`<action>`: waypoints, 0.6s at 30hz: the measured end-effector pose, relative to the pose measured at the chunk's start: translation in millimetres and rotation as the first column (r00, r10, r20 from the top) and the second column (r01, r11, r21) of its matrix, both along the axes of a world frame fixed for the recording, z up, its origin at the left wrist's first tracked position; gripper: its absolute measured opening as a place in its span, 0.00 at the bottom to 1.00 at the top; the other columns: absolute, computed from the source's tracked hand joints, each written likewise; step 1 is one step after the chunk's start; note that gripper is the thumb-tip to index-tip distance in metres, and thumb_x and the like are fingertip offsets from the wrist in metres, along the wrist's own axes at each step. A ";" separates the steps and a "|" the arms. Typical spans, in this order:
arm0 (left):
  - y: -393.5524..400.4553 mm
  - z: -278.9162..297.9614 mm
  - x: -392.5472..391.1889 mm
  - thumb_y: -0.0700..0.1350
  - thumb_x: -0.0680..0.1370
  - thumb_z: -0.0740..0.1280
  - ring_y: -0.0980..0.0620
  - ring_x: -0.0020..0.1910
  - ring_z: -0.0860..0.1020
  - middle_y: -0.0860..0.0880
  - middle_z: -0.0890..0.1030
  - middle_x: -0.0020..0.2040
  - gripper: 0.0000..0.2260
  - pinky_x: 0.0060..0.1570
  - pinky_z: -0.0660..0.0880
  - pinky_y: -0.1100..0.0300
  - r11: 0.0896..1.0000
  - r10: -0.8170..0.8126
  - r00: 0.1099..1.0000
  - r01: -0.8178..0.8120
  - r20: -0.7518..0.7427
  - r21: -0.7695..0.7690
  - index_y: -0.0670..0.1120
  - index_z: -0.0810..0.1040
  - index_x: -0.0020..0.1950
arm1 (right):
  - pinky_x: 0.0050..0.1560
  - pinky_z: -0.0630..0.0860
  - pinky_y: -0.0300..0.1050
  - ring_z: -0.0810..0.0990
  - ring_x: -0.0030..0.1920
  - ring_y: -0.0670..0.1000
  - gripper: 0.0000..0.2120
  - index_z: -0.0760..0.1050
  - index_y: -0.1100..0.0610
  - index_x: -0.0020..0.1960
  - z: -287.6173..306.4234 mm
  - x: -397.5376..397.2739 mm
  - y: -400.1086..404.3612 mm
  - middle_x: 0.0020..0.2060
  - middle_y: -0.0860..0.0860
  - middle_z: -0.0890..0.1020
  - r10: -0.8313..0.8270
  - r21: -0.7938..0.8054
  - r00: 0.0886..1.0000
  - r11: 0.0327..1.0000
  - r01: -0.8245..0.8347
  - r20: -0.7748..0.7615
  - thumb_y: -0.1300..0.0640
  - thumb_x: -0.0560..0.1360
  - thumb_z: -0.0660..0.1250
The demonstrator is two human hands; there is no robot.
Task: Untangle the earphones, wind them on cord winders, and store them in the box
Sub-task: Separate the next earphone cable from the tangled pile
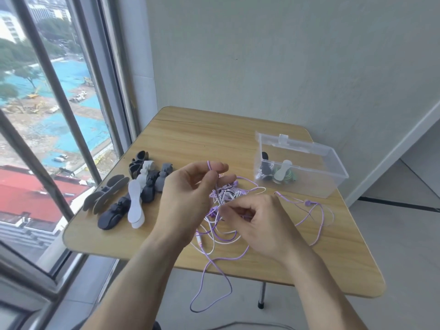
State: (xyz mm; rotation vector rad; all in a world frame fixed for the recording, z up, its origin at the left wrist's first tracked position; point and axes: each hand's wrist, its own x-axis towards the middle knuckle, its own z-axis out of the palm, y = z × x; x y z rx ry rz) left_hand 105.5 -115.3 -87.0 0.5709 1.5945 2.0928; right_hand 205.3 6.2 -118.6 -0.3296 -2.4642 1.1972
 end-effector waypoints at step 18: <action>1.5 -2.2 -2.6 0.41 0.73 0.61 0.52 0.26 0.62 0.47 0.68 0.31 0.08 0.25 0.58 0.64 0.746 -0.568 0.823 0.509 -0.013 -0.429 0.38 0.77 0.40 | 0.24 0.73 0.53 0.75 0.24 0.56 0.15 0.81 0.54 0.37 18.1 19.5 30.2 0.27 0.51 0.82 -0.155 -0.213 0.970 0.970 0.113 -0.189 0.50 0.59 0.84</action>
